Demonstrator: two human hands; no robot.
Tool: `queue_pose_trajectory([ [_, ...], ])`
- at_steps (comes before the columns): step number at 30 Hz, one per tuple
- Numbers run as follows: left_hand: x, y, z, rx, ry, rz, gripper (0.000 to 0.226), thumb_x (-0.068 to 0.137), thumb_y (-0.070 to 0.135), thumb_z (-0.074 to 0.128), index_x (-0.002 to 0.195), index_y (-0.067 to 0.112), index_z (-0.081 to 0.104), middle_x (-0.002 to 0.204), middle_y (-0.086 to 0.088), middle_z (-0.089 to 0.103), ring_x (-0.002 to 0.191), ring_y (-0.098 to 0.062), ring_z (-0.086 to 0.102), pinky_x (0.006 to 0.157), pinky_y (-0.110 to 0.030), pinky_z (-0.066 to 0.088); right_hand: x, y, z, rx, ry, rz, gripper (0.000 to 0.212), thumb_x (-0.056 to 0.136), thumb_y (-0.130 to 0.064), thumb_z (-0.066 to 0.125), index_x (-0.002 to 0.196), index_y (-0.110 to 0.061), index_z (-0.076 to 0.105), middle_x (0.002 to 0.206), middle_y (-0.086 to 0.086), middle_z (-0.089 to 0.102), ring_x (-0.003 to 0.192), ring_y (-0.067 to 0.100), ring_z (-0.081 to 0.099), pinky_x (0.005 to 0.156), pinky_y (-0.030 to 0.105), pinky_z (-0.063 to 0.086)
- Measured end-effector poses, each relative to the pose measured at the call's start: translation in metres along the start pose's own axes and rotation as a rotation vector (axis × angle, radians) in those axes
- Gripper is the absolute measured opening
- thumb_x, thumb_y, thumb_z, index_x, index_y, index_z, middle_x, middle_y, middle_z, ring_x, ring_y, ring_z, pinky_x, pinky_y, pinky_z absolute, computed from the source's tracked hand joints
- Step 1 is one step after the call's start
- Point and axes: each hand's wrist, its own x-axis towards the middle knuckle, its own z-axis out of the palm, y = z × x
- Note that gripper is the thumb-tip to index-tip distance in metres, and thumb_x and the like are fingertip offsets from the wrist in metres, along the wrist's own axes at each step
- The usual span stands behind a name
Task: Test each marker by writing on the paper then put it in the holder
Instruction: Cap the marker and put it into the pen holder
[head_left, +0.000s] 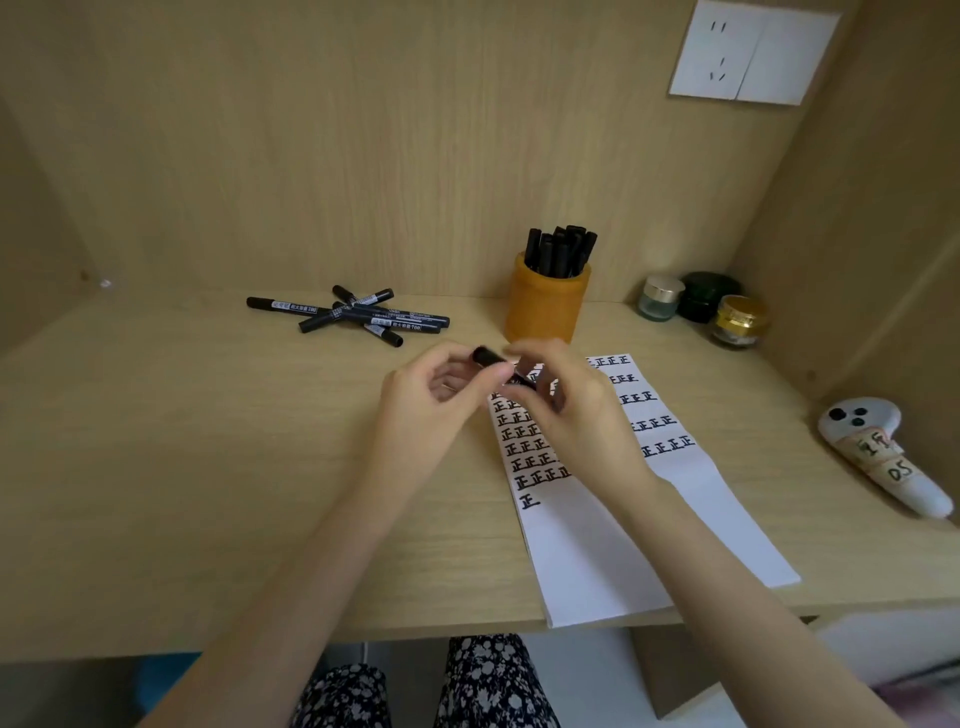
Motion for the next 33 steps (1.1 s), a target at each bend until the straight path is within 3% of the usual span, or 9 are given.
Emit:
queue_pose_trajectory([
  [3, 0.013, -0.010, 0.000, 0.017, 0.012, -0.044, 0.018, 0.086, 0.028, 0.060, 0.102, 0.020, 0.063, 0.081, 0.003, 0.070, 0.071, -0.006, 0.065, 0.071, -0.022, 0.053, 0.025, 0.007, -0.003, 0.084, 0.039, 0.082, 0.049, 0.091, -0.011, 0.064, 0.134, -0.020, 0.044, 0.092, -0.017, 0.052, 0.073, 0.005, 0.054, 0.067, 0.015, 0.046],
  [7, 0.020, -0.034, 0.002, 0.126, -0.009, -0.112, 0.012, 0.089, 0.024, 0.056, 0.098, 0.033, 0.057, 0.080, 0.009, 0.068, 0.071, -0.001, 0.063, 0.077, -0.027, 0.054, 0.073, 0.024, -0.011, 0.113, 0.164, 0.148, 0.059, 0.091, -0.008, 0.061, 0.141, -0.024, 0.035, 0.085, -0.001, 0.055, 0.071, 0.012, 0.056, 0.073, 0.025, 0.051],
  [11, 0.019, -0.051, 0.004, 0.147, -0.014, -0.194, 0.017, 0.090, 0.019, 0.056, 0.103, 0.029, 0.060, 0.082, 0.010, 0.069, 0.075, -0.004, 0.065, 0.079, -0.029, 0.056, 0.116, 0.041, -0.014, 0.066, 0.225, 0.141, 0.051, 0.091, -0.005, 0.059, 0.137, -0.019, 0.040, 0.080, -0.011, 0.053, 0.070, 0.002, 0.057, 0.073, 0.028, 0.055],
  [15, 0.026, -0.058, 0.001, 0.159, -0.005, -0.194, 0.018, 0.089, 0.019, 0.057, 0.105, 0.028, 0.060, 0.079, 0.013, 0.070, 0.073, -0.005, 0.065, 0.076, -0.030, 0.057, 0.143, 0.056, -0.013, 0.042, 0.315, 0.175, 0.046, 0.094, -0.008, 0.056, 0.136, -0.018, 0.039, 0.083, -0.008, 0.053, 0.075, 0.010, 0.060, 0.069, 0.027, 0.056],
  [21, 0.032, -0.062, -0.002, 0.117, 0.017, -0.191, 0.016, 0.090, 0.016, 0.056, 0.103, 0.024, 0.061, 0.078, 0.009, 0.070, 0.073, -0.010, 0.066, 0.077, -0.035, 0.057, 0.155, 0.077, -0.006, -0.058, 0.343, 0.181, 0.043, 0.095, -0.008, 0.055, 0.134, -0.018, 0.041, 0.089, 0.000, 0.057, 0.073, 0.010, 0.055, 0.059, 0.012, 0.042],
  [25, 0.033, -0.069, -0.003, 0.116, 0.019, -0.187, 0.014, 0.091, 0.016, 0.056, 0.102, 0.024, 0.061, 0.079, 0.007, 0.071, 0.073, -0.011, 0.066, 0.078, -0.037, 0.057, 0.151, 0.092, -0.001, -0.140, 0.269, 0.205, 0.043, 0.093, -0.010, 0.058, 0.132, -0.019, 0.043, 0.093, 0.008, 0.060, 0.084, 0.020, 0.056, 0.069, 0.031, 0.046],
  [28, 0.032, -0.071, -0.003, 0.114, 0.018, -0.179, 0.014, 0.092, 0.017, 0.056, 0.104, 0.022, 0.062, 0.079, 0.007, 0.071, 0.073, -0.010, 0.066, 0.078, -0.034, 0.057, 0.145, 0.100, 0.001, -0.202, 0.233, 0.229, 0.035, 0.092, -0.015, 0.060, 0.126, -0.017, 0.051, 0.103, 0.010, 0.062, 0.096, 0.024, 0.056, 0.077, 0.030, 0.042],
  [33, 0.033, -0.072, -0.003, 0.104, 0.018, -0.173, 0.015, 0.092, 0.017, 0.055, 0.105, 0.021, 0.062, 0.079, 0.006, 0.071, 0.072, -0.010, 0.066, 0.078, -0.033, 0.057, 0.140, 0.108, 0.003, -0.428, 0.268, 0.130, 0.028, 0.093, -0.017, 0.058, 0.119, -0.007, 0.064, 0.123, 0.011, 0.061, 0.124, 0.031, 0.043, 0.099, 0.044, 0.037],
])
